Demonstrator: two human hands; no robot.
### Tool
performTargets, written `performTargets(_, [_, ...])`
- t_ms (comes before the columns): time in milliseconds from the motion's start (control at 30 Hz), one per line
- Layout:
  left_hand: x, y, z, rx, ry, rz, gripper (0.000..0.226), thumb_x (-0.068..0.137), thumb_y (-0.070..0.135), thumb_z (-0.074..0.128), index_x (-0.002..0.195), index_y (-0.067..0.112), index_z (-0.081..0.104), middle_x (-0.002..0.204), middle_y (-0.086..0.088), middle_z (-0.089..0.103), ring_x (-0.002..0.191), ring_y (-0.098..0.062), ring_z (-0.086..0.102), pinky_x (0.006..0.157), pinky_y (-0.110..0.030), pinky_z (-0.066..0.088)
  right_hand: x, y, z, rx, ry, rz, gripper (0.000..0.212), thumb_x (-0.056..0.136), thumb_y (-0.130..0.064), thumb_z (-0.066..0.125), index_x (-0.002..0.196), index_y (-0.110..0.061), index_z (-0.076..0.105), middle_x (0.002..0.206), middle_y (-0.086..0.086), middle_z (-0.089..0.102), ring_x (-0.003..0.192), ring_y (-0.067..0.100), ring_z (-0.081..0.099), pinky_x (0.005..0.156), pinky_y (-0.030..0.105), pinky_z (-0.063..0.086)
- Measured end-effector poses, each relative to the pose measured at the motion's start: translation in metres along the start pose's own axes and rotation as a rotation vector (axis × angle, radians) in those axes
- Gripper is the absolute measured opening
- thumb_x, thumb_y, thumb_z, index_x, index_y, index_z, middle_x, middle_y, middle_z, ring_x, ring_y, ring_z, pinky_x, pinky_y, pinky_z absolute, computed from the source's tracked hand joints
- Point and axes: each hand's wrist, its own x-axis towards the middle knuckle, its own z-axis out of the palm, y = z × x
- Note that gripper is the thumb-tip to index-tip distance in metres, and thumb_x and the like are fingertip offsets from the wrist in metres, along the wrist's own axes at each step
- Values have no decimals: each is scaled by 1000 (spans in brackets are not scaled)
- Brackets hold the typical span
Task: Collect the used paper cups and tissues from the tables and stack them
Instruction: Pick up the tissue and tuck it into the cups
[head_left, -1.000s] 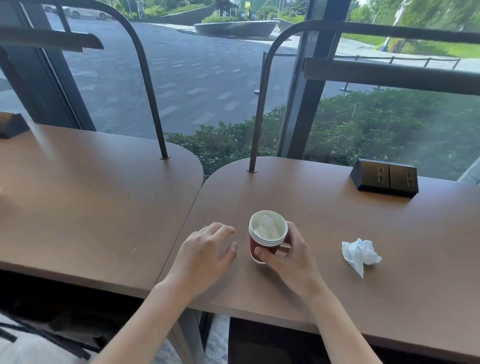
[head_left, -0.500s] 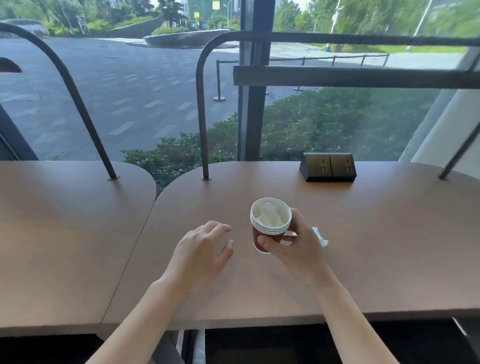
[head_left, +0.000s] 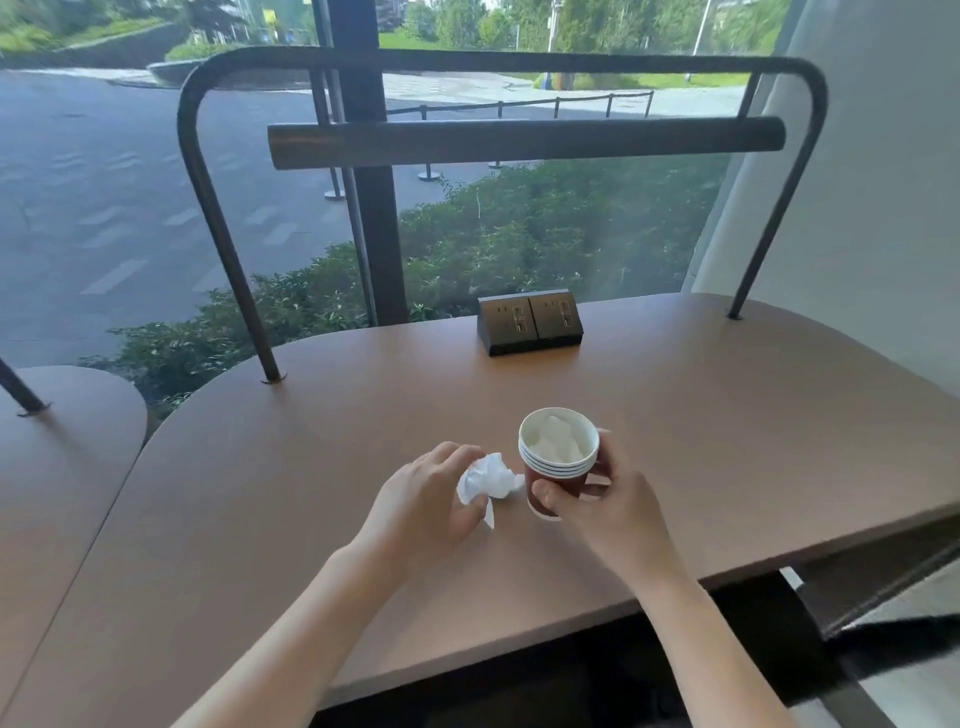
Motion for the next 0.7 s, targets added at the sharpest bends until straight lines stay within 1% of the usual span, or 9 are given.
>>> performTargets(100, [8,3,14,14,-38,4,49,88,40,59,136,37,49,136,20,47,110,-9,56,77,-23,44,1,11,-6,6,-4,9,60,70,-27,93,120,-37,61,103,-29,72,96,-4,70,82,24,59])
performTargets(167, [8,1,23,19,-58,1,47,87,40,60,133,39,51,137,21,47,112,-8,54,78,-23,44,2,17,-8,6,-10,9,61,70,-29,93,120,-38,61,105,-29,71,98,-3,70,82,23,59])
performTargets(233, [7,0,30,39,-59,2,43,86,41,60,129,39,55,132,20,52,111,-10,53,81,-26,46,4,21,-9,15,-18,13,61,70,-27,94,121,-38,61,105,-30,70,99,-4,69,81,20,59])
performTargets(300, [7,-1,33,57,-36,-3,37,86,40,61,122,36,59,120,18,58,105,-12,54,81,-28,47,6,24,-10,31,-32,17,60,71,-23,93,118,-40,61,105,-31,70,98,-5,69,80,19,59])
performTargets(400, [7,-2,30,41,22,-36,23,85,35,63,108,31,63,105,16,61,93,-11,56,74,-26,44,10,25,-7,42,-54,18,57,71,-23,93,115,-42,62,105,-26,72,99,-2,70,79,18,57])
performTargets(467, [7,-2,20,-20,91,-82,17,83,33,67,99,33,63,98,18,62,82,-6,56,70,-26,45,13,22,-4,50,-74,12,58,70,-24,93,117,-40,63,106,-22,74,99,0,70,81,21,58])
performTargets(567, [10,6,-5,-187,241,-182,16,79,30,74,91,34,65,89,19,64,75,-3,58,69,-21,47,16,15,0,73,-102,5,58,70,-22,92,117,-41,63,105,-22,74,97,-1,70,80,21,57])
performTargets(633, [15,14,-25,-299,327,-224,17,77,27,78,89,33,68,79,14,66,66,-2,57,64,-19,45,17,10,3,83,-123,-6,56,70,-23,91,114,-43,62,102,-25,74,95,-3,70,77,18,56])
performTargets(700, [19,24,-43,-378,361,-232,18,76,26,81,89,33,69,72,9,67,56,-3,52,57,-17,43,17,5,6,83,-146,-16,55,67,-30,91,113,-44,62,102,-28,73,94,-3,70,77,18,55])
